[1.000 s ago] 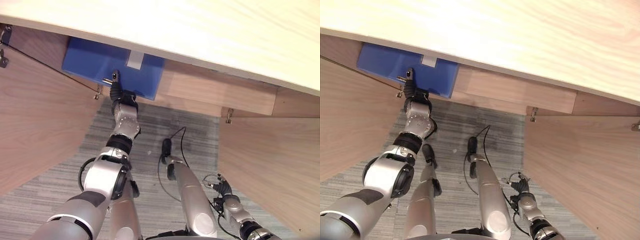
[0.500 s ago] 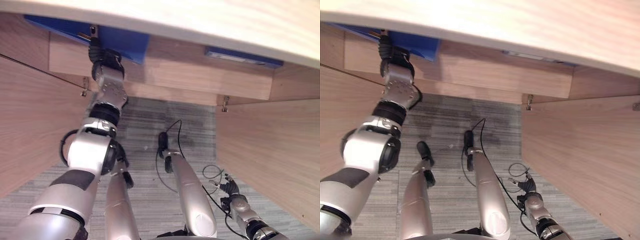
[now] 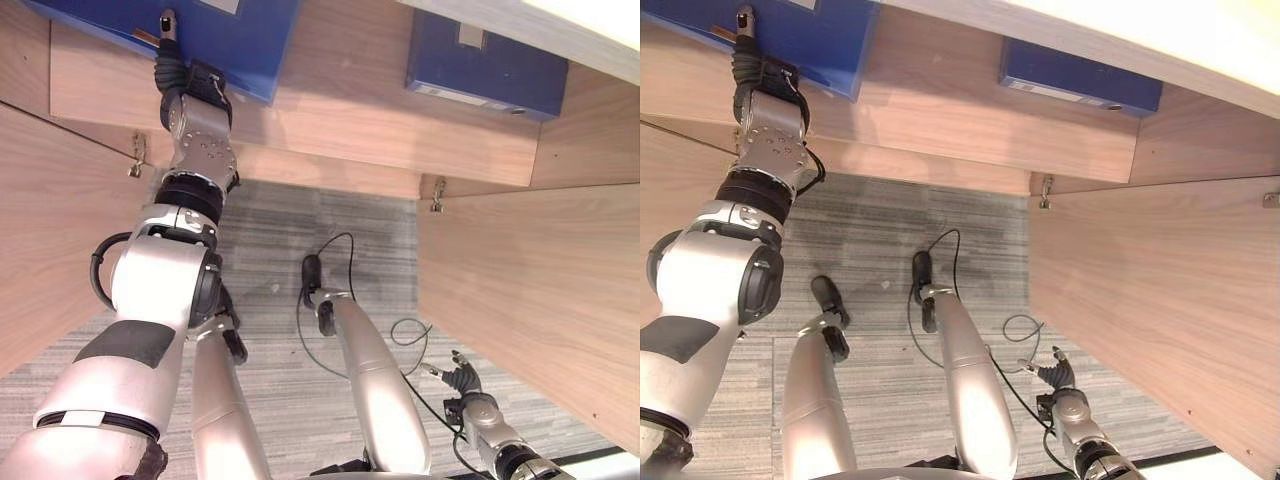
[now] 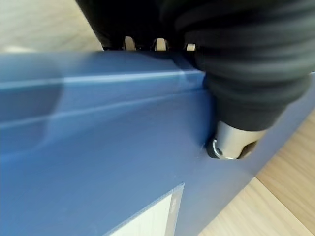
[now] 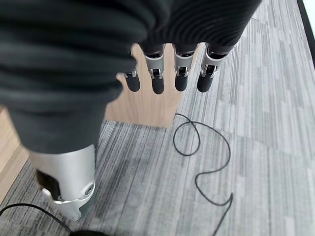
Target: Put the empty folder in the office cabinet
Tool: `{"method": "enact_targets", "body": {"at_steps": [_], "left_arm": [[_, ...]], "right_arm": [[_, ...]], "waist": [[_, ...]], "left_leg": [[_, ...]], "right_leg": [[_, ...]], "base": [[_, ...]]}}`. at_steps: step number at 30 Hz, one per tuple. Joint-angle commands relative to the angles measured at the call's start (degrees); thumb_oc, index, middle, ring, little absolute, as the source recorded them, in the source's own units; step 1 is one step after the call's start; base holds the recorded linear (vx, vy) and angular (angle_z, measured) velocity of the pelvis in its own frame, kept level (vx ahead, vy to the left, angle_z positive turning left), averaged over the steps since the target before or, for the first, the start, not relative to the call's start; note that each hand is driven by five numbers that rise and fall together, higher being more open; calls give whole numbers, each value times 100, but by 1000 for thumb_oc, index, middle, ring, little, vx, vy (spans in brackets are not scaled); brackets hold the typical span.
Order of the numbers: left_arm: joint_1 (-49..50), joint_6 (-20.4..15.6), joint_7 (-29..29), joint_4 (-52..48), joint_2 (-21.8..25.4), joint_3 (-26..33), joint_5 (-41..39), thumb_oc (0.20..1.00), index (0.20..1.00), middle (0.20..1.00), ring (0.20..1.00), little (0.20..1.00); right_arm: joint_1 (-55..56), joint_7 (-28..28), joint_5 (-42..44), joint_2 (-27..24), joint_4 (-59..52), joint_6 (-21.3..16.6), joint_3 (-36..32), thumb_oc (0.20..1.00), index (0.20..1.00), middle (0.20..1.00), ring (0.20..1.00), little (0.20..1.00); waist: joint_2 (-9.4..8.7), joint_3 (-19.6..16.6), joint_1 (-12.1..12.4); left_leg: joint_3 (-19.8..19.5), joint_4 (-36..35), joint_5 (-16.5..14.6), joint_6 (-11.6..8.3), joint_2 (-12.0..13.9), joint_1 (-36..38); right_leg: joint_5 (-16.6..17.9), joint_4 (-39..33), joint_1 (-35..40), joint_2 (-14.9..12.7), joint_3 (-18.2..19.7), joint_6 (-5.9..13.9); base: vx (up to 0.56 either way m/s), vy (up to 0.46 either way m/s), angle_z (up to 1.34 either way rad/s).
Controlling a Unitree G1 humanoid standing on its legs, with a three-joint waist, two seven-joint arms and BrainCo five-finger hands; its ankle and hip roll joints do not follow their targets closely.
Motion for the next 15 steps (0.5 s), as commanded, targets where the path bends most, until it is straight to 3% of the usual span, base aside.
{"method": "enact_targets", "body": {"at_steps": [1, 15], "left_arm": [[-416, -92, -85, 85, 462, 63, 201, 200, 200, 200, 200, 200], [-519, -119, -128, -27, 392, 51, 59, 200, 200, 200, 200, 200]], "right_arm": [[275, -89, 34, -462, -352, -37, -68, 1000, 1000, 1000, 1000, 1000], [245, -60, -68, -574, -593, -19, -63, 1000, 1000, 1000, 1000, 1000]], "waist": [[120, -99, -120], [125, -222, -252]], "left_leg": [[-307, 595, -953, -12, 140, 418], [-322, 638, -1064, 18, 146, 221]], "right_leg": [[-407, 453, 254, 158, 719, 363], [-326, 364, 36, 193, 713, 356]], "base": [[0, 0, 0], [12, 4, -4]]}}
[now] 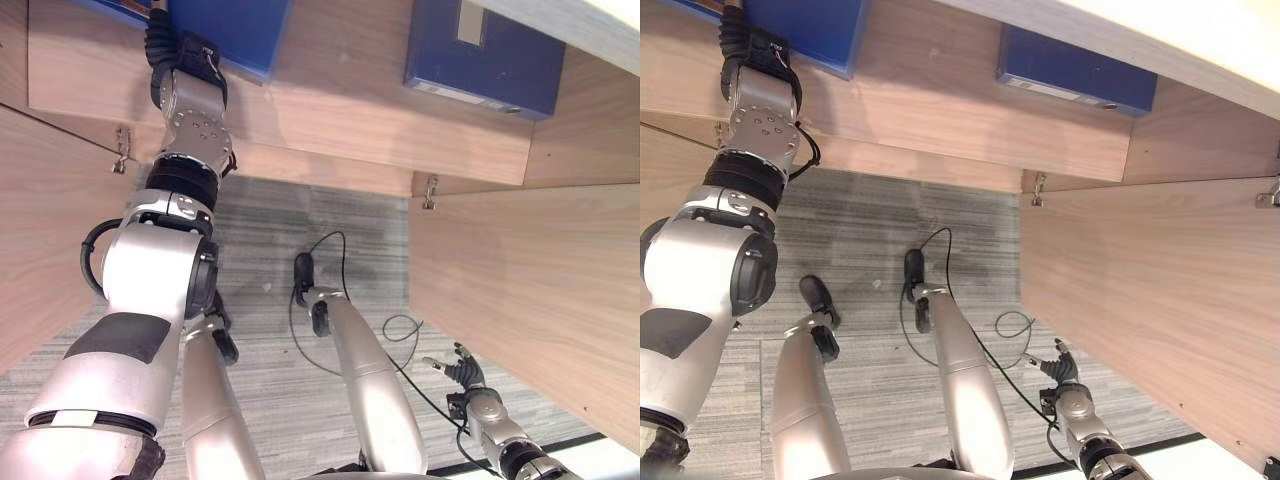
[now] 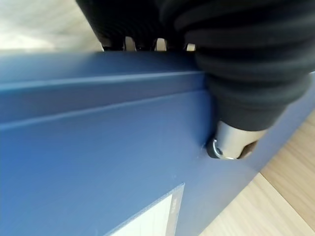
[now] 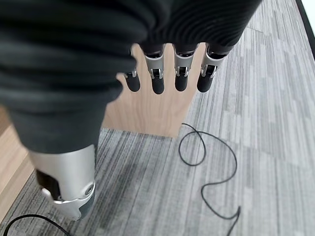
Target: Put the empty folder in the office cabinet
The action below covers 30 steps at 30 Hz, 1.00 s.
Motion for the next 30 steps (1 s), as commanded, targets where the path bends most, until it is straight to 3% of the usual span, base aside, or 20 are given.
{"method": "enact_targets", "body": {"at_steps": [1, 12, 19, 21, 24, 30], "left_arm": [[-320, -158, -120, -56, 427, 53, 67, 200, 200, 200, 200, 200], [-419, -158, -121, -20, 610, 60, -138, 200, 200, 200, 200, 200], [-619, -384, -109, -308, 558, -23, -257, 200, 200, 200, 200, 200], [-756, -648, -54, -566, 358, -77, -455, 200, 200, 200, 200, 200], [-765, -773, -32, -775, 152, -118, -490, 200, 200, 200, 200, 200], [-712, -837, 30, -910, 3, -115, -463, 200, 200, 200, 200, 200]], "right_arm": [[231, -66, -59, -459, -396, -6, -87, 1000, 1000, 1000, 1000, 1000], [229, -68, -163, -598, -619, 16, -52, 1000, 1000, 1000, 1000, 1000], [326, -44, -322, -746, -759, 6, -38, 1000, 1000, 1000, 1000, 1000], [439, -49, -387, -781, -795, -12, -95, 1000, 1000, 1000, 1000, 1000], [468, -43, -459, -805, -831, -14, -96, 1000, 1000, 1000, 1000, 1000], [454, -20, -589, -906, -1043, -10, 11, 1000, 1000, 1000, 1000, 1000]], "waist": [[290, 90, -230], [314, 15, -283], [313, -71, -328], [357, -125, -324], [383, -197, -331], [337, -244, -367]], "left_leg": [[-402, 465, -927, -40, 134, 574], [-486, 1074, -1194, 31, 250, 41], [-438, 807, -1137, -7, 360, 107], [-422, 717, -1107, -20, 331, 152], [-430, 687, -1106, -39, 321, 174], [-464, 698, -1115, -73, 353, 196]], "right_leg": [[-331, 350, 380, 170, 592, 343], [-399, 641, 11, 219, 570, 299], [-279, 375, -20, 292, 475, 341], [-236, 292, -28, 293, 456, 346], [-233, 268, -24, 291, 451, 335], [-229, 262, -5, 282, 450, 312]], "base": [[0, 0, 0], [26, -3, -4], [36, -14, -8], [-4, -31, -6], [0, 0, 0], [-7, -25, 0]]}}
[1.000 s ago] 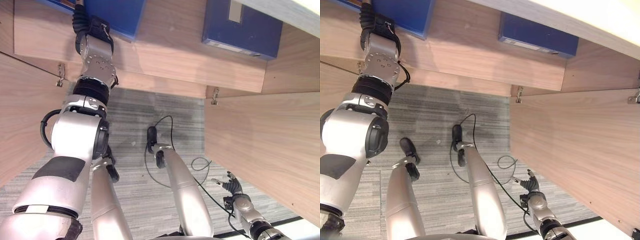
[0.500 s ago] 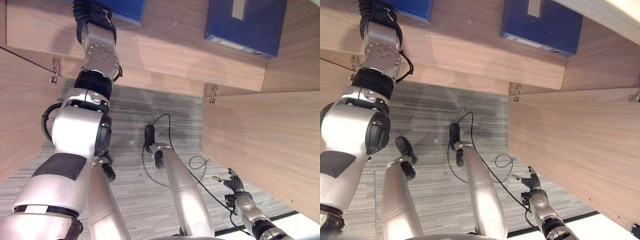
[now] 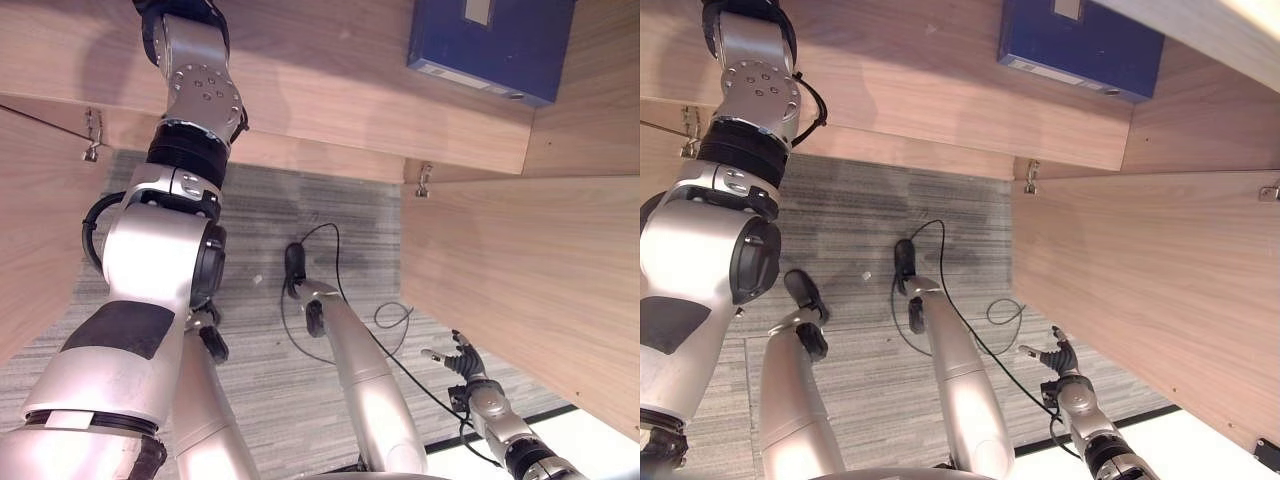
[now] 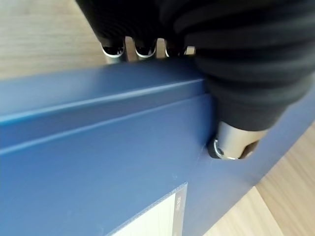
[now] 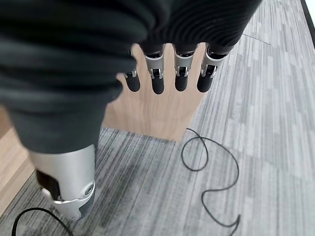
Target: Put the empty folder in the office cabinet
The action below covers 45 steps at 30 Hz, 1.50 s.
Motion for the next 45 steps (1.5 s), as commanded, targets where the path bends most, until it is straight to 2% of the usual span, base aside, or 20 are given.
{"method": "enact_targets", "body": {"at_steps": [1, 8, 14, 27, 28, 29, 36, 38, 39, 41, 45], "left_arm": [[-120, -103, -156, -403, 187, -11, 203, 200, 200, 200, 200, 200], [-145, 123, -138, -76, 286, -6, 365, 200, 200, 200, 200, 200], [208, 315, -151, 222, 309, 319, 469, 200, 200, 200, 200, 200], [316, 353, -164, 279, 231, 385, 541, 200, 200, 200, 200, 200], [309, 370, -168, 301, 236, 383, 551, 256, 256, 256, 256, 256], [323, 398, -170, 320, 231, 382, 558, 1000, 1000, 1000, 1000, 1000], [292, 562, -108, 601, 310, 402, 681, 1000, 1000, 1000, 1000, 1000], [511, 826, -96, 1000, 490, 567, 806, 1000, 1000, 1000, 1000, 1000], [516, 835, -109, 1010, 497, 578, 809, 1000, 1000, 1000, 1000, 1000], [1100, 1200, -128, 1416, 562, 822, 1175, 1000, 1000, 1000, 1000, 1000], [1594, 1298, -148, 1460, 382, 1034, 1272, 1000, 1000, 1000, 1000, 1000]], "right_arm": [[369, -57, -162, -653, -433, -11, -16, 1000, 1000, 1000, 1000, 1000], [444, -80, -164, -623, -408, -48, -71, 1000, 1000, 1000, 1000, 1000], [471, -83, -203, -565, -433, -56, 23, 1000, 1000, 1000, 1000, 1000], [435, -122, -169, -510, -355, -76, -6, 1000, 1000, 1000, 1000, 1000], [440, -126, -178, -508, -343, -75, -8, 1000, 1000, 1000, 1000, 1000], [447, -127, -178, -504, -348, -76, -18, 1000, 1000, 1000, 1000, 1000], [423, -122, -214, -519, -293, -57, -37, 1000, 1000, 1000, 1000, 1000], [391, -134, -204, -486, -230, -45, -99, 1000, 1000, 1000, 1000, 1000], [395, -136, -206, -491, -230, -47, -92, 1000, 1000, 1000, 1000, 1000], [360, -149, -147, -396, -137, -22, -145, 1000, 1000, 1000, 1000, 1000], [291, -173, -103, -373, -113, 18, -142, 1000, 1000, 1000, 1000, 1000]], "waist": [[340, -99, -247], [343, -206, -301], [327, -248, -321], [354, -343, -324], [356, -350, -329], [364, -358, -329], [401, -403, -299], [439, -379, -222], [444, -383, -228], [488, -334, -87], [488, -285, -16]], "left_leg": [[-452, 309, -949, -151, 191, 903], [-496, 373, -920, -172, 260, 744], [-519, 328, -922, -178, 274, 656], [-509, 303, -925, -164, 271, 609], [-507, 313, -928, -162, 273, 598], [-509, 317, -927, -156, 265, 591], [-468, 255, -914, -133, 233, 626], [-456, 271, -901, -121, 213, 641], [-457, 272, -902, -120, 213, 644], [-464, 188, -854, -124, 155, 704], [-419, 99, -815, -134, 109, 849]], "right_leg": [[-509, 463, 459, 120, 398, 254], [-521, 526, 367, 80, 331, 239], [-510, 511, 282, 11, 288, 234], [-533, 554, 198, -63, 251, 224], [-531, 560, 189, -67, 245, 225], [-529, 571, 181, -71, 239, 226], [-519, 547, 189, -112, 242, 229], [-525, 572, 205, -139, 234, 218], [-526, 573, 208, -139, 233, 218], [-530, 551, 278, -192, 210, 209], [-524, 555, 349, -220, 209, 203]], "base": [[0, 0, 0], [-13, -53, 1], [-2, -4, 1], [0, -2, 0], [0, 0, 0], [0, 0, 0], [0, 0, 0], [-2, 5, 3], [-17, 13, 12], [-21, 17, 12], [-8, 13, 4]]}}
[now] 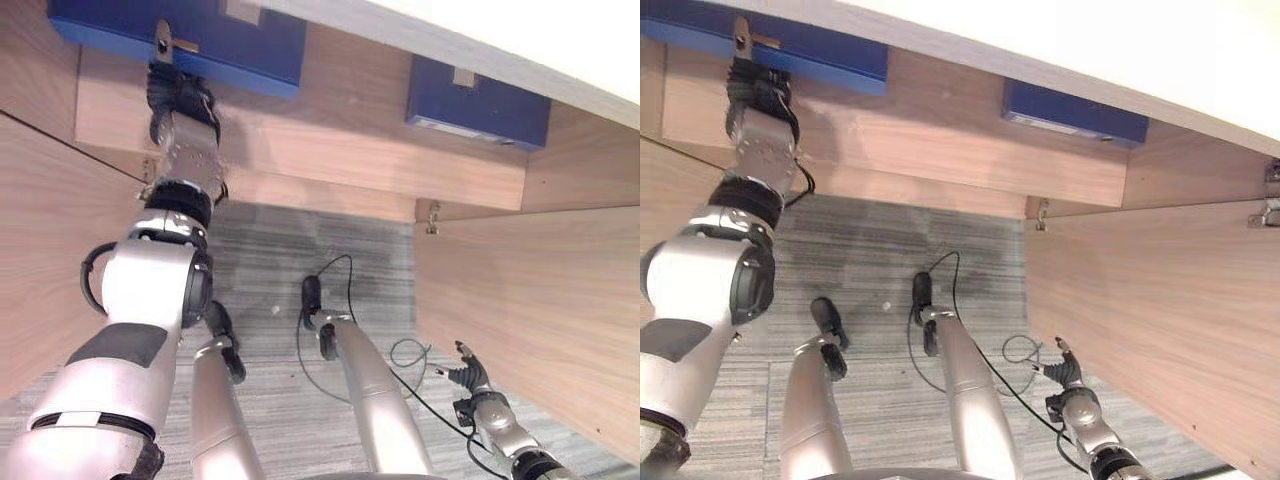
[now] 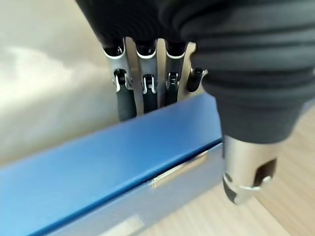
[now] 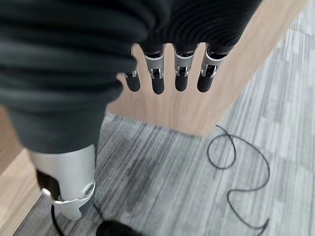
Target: Put the empty folder in the office cabinet
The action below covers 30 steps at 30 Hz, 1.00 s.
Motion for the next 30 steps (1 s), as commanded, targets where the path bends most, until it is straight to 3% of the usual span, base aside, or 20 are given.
{"method": "enact_targets", "body": {"at_steps": [1, 17, 30], "left_arm": [[231, 318, 363, 518, 130, 420, 119, 1000, 1000, 1000, 1000, 1000], [902, 450, 333, 354, -484, 626, 258, 1000, 1000, 1000, 1000, 1000], [1578, 577, 240, 323, -970, 640, 368, 1000, 1000, 1000, 1000, 1000]], "right_arm": [[-38, -122, 126, -322, -206, 82, -162, 1000, 1000, 1000, 1000, 1000], [-34, -139, 89, -314, -383, 130, -125, 1000, 1000, 1000, 1000, 1000], [-283, -109, 24, -280, -11, 304, -94, 1000, 1000, 1000, 1000, 1000]], "waist": [[-28, 672, -296], [-79, 727, -253], [-41, 820, -111]], "left_leg": [[-334, 318, -864, -85, 193, 757], [-243, 78, -790, -137, 169, 1276], [-95, -572, -590, -162, -48, 2054]], "right_leg": [[-359, 476, 309, -88, 371, 267], [-468, 536, 631, -114, 435, 212], [-334, 225, 1165, -235, 536, 278]], "base": [[-12, 7, 11], [0, -1, 2], [2, 18, -1]]}}
